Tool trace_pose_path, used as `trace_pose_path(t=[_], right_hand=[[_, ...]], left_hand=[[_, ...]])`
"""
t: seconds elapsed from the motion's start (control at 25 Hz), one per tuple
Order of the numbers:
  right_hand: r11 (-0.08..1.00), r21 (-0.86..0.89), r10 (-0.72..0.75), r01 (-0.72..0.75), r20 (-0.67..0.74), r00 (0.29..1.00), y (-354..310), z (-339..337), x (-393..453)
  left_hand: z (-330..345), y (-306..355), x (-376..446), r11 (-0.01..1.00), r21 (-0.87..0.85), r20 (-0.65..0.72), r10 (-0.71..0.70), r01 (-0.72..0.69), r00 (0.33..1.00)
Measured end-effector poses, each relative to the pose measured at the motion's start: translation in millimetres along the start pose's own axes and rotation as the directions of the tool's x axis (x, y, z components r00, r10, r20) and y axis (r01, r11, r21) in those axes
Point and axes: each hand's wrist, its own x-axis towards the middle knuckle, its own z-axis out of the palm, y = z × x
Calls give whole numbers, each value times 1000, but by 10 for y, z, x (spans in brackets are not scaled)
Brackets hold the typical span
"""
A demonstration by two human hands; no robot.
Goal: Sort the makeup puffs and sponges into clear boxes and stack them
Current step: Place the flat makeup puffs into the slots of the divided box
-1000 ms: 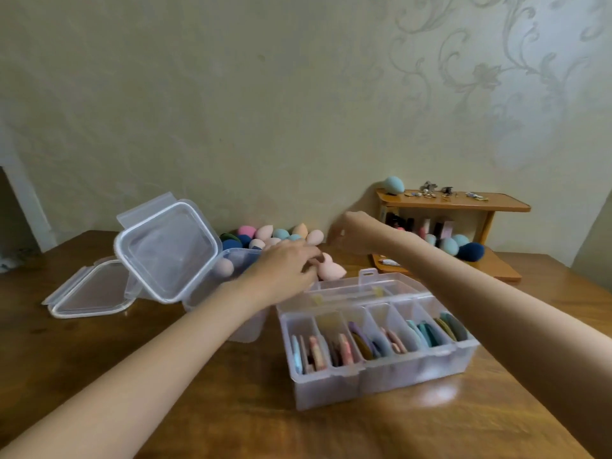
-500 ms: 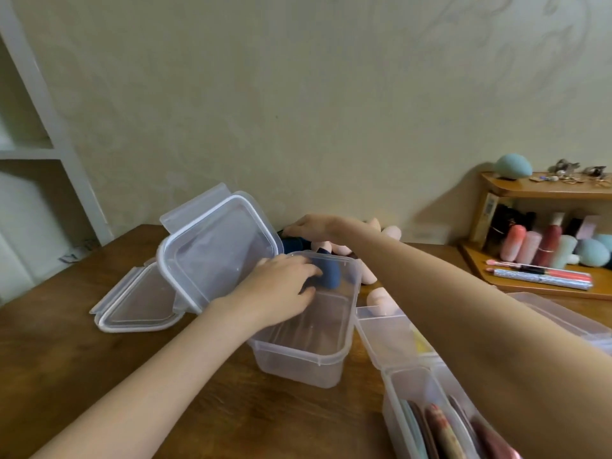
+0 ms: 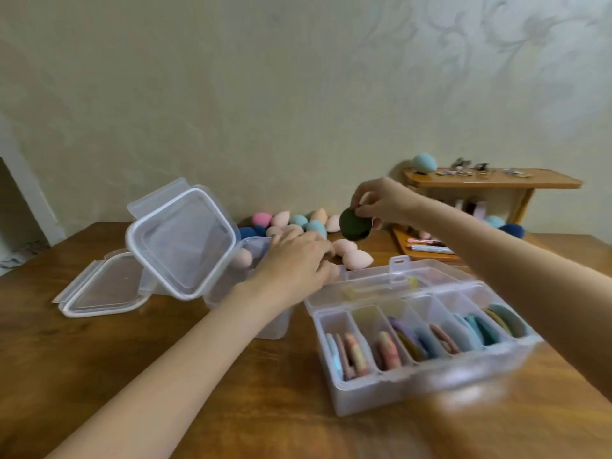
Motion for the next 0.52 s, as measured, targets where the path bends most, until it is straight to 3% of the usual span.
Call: trace_pose_path(t=[0.2,0.36,0.52], right_hand=[[982,-117,166,-150,143,976,331,-115,-605],[980,-150,141,-130,64,988,352,-117,-835],[992,-83,92,-94,-26,995,318,-309,-1001]], left_hand=[[33,452,-50,993,-109,73,48,-40,996],[27,620,-89,994,-109,88,36,-26,995],[37,791,-60,948,-314,117,89,-48,989]])
